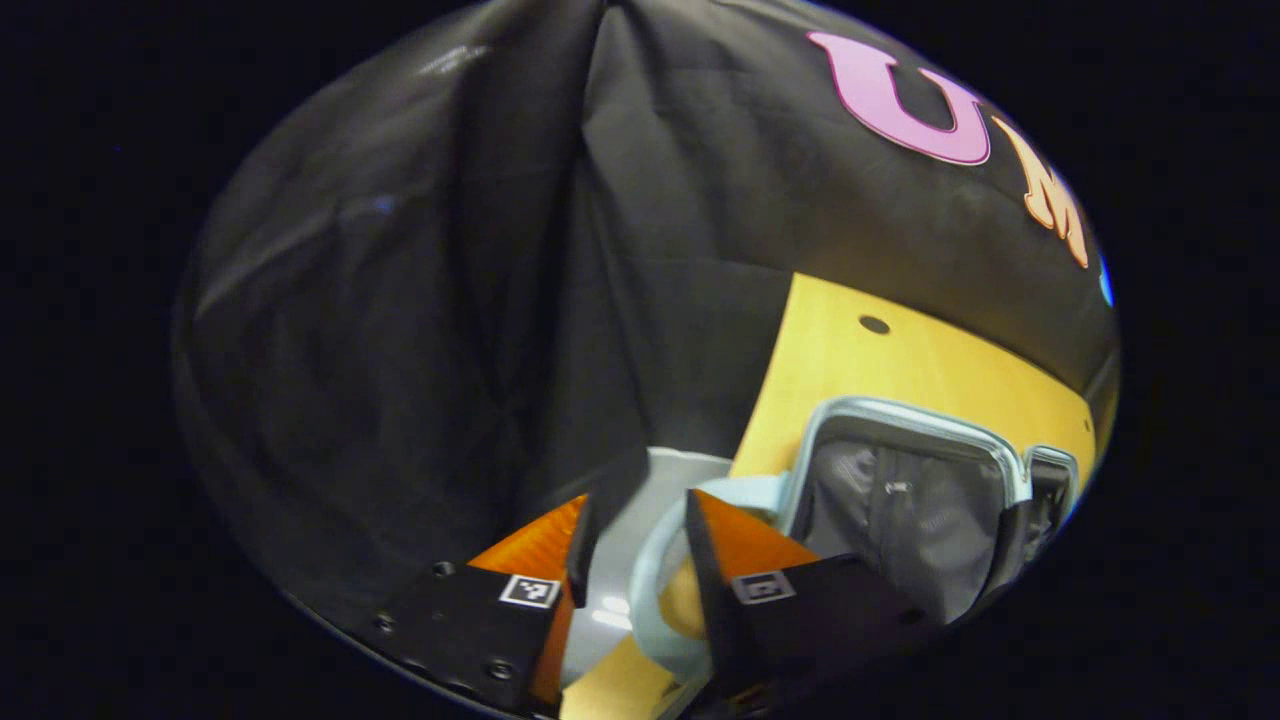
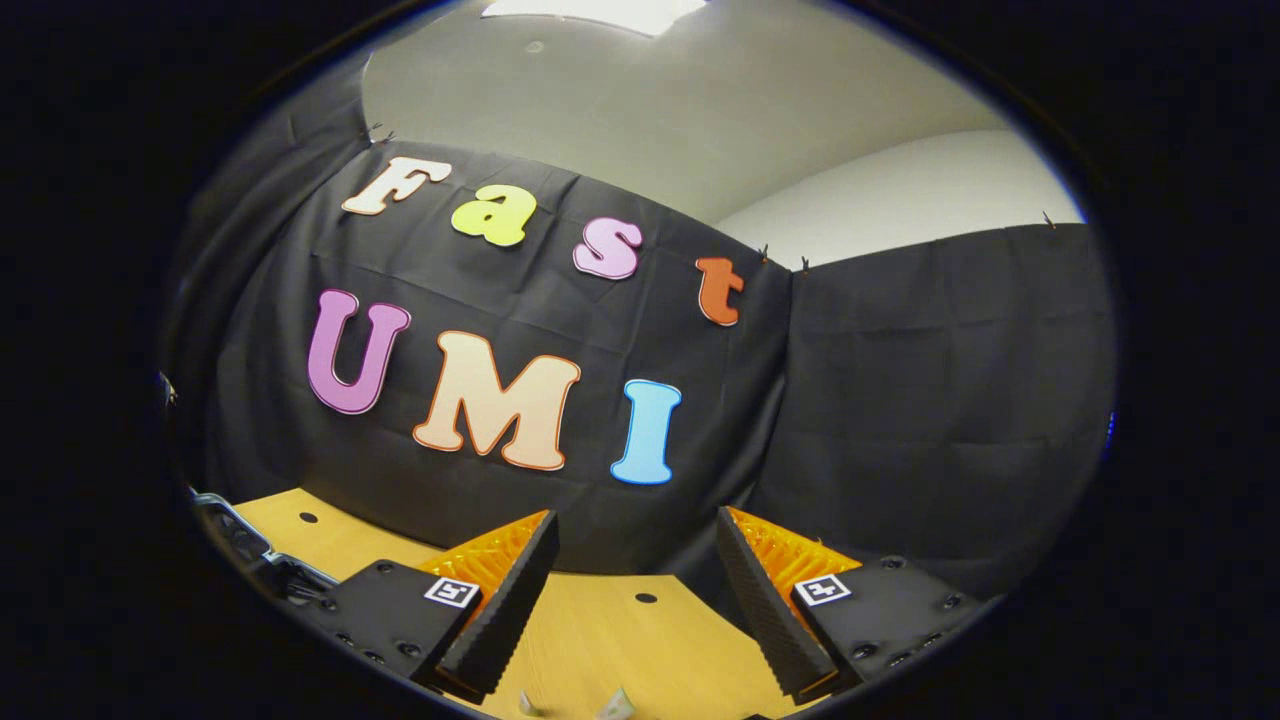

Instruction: First open the suitcase, pack the skin care products into it, and then close the suitcase.

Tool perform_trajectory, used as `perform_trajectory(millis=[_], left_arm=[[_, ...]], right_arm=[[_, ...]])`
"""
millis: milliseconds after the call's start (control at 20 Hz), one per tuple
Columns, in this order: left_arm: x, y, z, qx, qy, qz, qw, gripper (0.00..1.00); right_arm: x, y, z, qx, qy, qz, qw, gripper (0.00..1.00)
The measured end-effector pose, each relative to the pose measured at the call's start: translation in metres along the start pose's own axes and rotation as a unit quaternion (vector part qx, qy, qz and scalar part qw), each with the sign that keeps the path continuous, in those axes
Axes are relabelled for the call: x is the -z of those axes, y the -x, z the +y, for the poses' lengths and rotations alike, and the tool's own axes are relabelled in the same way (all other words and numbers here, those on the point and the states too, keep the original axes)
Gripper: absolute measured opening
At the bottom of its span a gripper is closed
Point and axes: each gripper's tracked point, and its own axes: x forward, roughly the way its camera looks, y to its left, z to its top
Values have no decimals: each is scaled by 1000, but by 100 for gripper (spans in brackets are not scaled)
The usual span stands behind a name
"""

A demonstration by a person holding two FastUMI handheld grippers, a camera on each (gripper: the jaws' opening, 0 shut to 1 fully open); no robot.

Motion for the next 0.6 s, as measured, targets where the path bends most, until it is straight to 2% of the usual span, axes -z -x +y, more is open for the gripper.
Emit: perform_trajectory(millis=[50, 150, 350, 450, 500, 600], left_arm=[[-15, 10, 4, -14, -3, -23, 1000, 71], [-47, 38, 4, -30, -1, -72, 997, 76], [-101, 112, -12, -40, 9, -165, 985, 75], [-127, 164, -21, -26, 21, -200, 979, 75], [-137, 188, -28, -15, 27, -219, 975, 75], [-161, 240, -41, 1, 26, -255, 967, 75]], right_arm=[[-2, 0, 3, -4, -6, -4, 1000, 98], [-3, -3, 4, -9, -28, -8, 1000, 100], [-5, -9, 0, -18, -68, -34, 997, 98], [3, -16, -1, -32, -93, -26, 995, 100], [10, -20, -4, -37, -102, -17, 994, 98], [13, -27, -22, -36, -112, -14, 993, 98]])
